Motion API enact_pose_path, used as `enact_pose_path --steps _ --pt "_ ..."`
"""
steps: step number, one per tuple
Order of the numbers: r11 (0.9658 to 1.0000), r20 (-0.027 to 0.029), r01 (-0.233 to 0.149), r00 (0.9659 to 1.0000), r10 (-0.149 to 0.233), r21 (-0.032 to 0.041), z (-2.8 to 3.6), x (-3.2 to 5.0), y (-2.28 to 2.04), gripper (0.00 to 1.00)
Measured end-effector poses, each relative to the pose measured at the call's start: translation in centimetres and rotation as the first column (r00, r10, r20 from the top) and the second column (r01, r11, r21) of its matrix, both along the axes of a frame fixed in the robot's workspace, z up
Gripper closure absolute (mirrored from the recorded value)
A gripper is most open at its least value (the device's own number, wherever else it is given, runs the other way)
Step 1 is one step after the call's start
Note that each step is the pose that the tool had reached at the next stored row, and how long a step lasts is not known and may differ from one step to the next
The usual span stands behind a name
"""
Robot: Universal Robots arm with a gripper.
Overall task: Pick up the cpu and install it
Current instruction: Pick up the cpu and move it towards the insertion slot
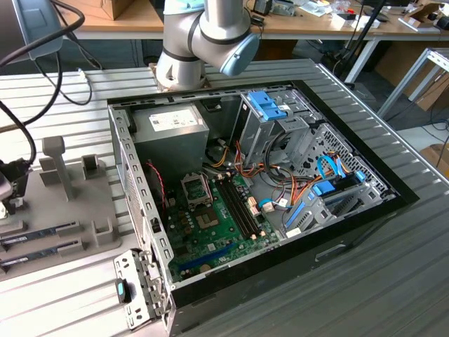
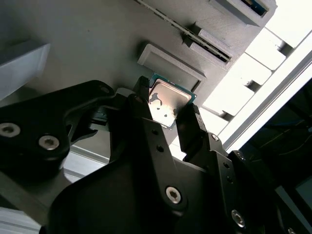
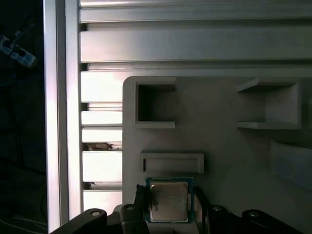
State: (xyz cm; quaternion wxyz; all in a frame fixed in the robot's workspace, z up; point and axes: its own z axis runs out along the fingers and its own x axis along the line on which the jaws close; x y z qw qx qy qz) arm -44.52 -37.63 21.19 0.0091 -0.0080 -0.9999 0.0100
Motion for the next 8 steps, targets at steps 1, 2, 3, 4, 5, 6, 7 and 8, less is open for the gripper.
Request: enact_pose_path --steps 1,2,3,4,5,6,7,8 --pt "1.0000 -0.0001 0.000 1.0000 0.000 -0.0001 0.10 0.00 0.00 0.53" --pt "1.0000 -0.0001 0.000 1.0000 0.000 0.0000 0.18 0.00 0.00 0.53" --pt "1.0000 -0.0001 0.000 1.0000 0.000 0.0000 0.22 0.00 0.00 0.53" --pt "1.0000 0.0000 0.000 1.0000 0.000 0.0000 0.27 0.00 0.00 0.53" --pt "1.0000 0.0000 0.000 1.0000 0.000 0.0000 0.31 0.00 0.00 0.53" --pt "1.0000 -0.0001 0.000 1.0000 0.000 0.0000 0.37 0.00 0.00 0.53" --pt "1.0000 -0.0001 0.000 1.0000 0.000 0.0000 0.40 0.00 0.00 0.53" --pt "1.0000 -0.0002 0.000 1.0000 0.000 -0.0001 0.49 0.00 0.00 0.53"
